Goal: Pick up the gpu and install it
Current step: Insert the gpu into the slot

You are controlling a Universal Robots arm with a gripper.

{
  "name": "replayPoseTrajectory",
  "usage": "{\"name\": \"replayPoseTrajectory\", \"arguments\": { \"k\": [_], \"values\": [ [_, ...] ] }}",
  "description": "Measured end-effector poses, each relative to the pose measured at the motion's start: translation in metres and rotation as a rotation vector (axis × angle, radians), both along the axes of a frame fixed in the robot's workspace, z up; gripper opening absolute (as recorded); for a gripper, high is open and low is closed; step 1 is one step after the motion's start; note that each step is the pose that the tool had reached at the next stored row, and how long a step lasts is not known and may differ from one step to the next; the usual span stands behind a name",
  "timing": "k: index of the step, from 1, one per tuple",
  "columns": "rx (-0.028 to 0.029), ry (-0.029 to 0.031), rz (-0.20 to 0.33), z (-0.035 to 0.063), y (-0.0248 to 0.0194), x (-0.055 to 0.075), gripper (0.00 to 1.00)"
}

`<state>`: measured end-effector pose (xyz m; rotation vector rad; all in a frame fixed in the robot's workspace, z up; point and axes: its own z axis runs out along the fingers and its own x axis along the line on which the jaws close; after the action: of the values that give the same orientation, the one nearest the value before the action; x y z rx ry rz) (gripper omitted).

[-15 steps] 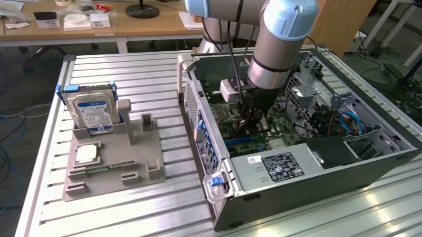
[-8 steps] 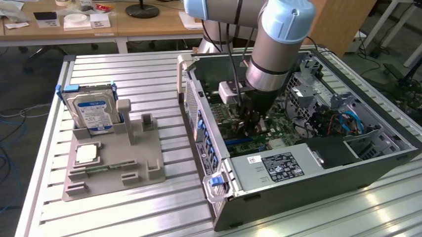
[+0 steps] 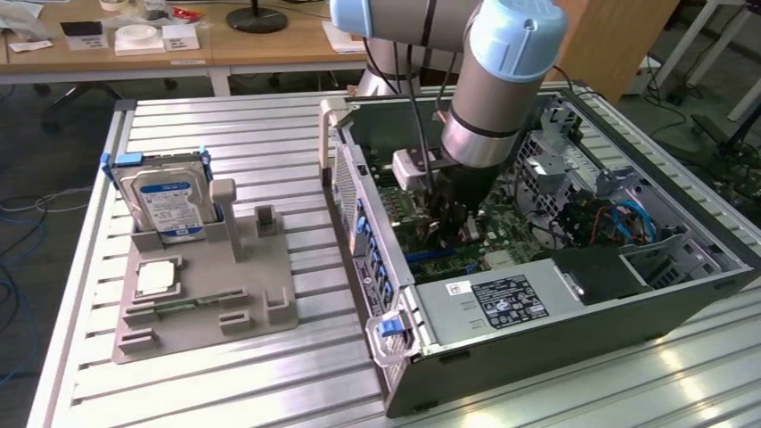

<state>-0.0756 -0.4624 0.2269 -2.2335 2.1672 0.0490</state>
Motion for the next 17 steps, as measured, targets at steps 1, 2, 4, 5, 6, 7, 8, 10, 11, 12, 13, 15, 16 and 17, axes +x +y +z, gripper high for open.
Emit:
{"name": "replayPoseTrajectory", "arguments": {
  "k": [1,2,4,5,6,7,8,10,11,12,13,15,16,17],
  "values": [
    [-0.0001,0.0001,0.000,-0.0001,0.0000,-0.0002,0.28],
    [-0.0001,0.0001,0.000,-0.0002,0.0000,-0.0002,0.28],
    [0.0001,0.0001,0.000,-0.0005,0.0000,-0.0007,0.28],
    [0.0000,0.0001,0.000,-0.0005,0.0000,-0.0007,0.28],
    [0.0000,0.0001,0.000,-0.0006,0.0000,-0.0007,0.28],
    [0.0001,0.0001,0.000,-0.0008,0.0000,-0.0007,0.28],
    [0.0002,0.0001,0.000,-0.0011,0.0000,-0.0008,0.28],
    [0.0002,0.0002,-0.008,-0.0017,0.0000,-0.0006,0.28],
    [0.0002,0.0002,-0.012,-0.0020,0.0000,-0.0001,0.28],
    [0.0002,0.0001,-0.015,-0.0025,0.0000,0.0008,0.28],
    [0.0002,0.0002,-0.017,-0.0030,0.0000,0.0017,0.28],
    [-0.0002,0.0003,-0.022,-0.0033,-0.0001,0.0019,0.28],
    [-0.0001,0.0003,-0.023,-0.0034,-0.0001,0.0019,0.28],
    [0.0000,0.0002,-0.024,-0.0036,0.0000,0.0018,0.28]
  ]
}}
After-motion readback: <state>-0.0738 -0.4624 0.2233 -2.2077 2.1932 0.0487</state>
